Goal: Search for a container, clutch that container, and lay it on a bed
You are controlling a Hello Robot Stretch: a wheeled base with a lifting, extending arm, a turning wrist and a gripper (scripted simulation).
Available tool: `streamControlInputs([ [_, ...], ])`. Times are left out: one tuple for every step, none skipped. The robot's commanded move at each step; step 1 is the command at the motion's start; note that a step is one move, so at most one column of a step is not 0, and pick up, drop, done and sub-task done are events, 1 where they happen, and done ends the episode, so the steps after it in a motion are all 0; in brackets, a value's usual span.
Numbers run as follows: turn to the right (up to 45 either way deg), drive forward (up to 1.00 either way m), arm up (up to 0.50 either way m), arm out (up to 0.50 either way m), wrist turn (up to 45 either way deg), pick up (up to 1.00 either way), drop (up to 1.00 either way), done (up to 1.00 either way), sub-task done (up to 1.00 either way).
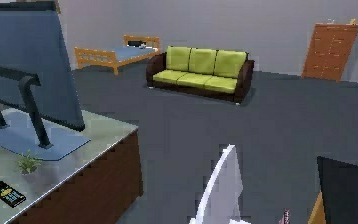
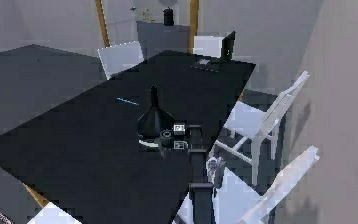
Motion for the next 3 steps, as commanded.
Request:
streamControlInputs([
  [0.0,0.0,0.0,0.0,0.0,1.0,0.0,0.0,0.0],
  [0.0,0.0,0.1,0.0,0.0,0.0,0.0,0.0,0.0],
  [0.0,0.0,0.14,0.0,0.0,0.0,0.0,0.0,0.0],
])
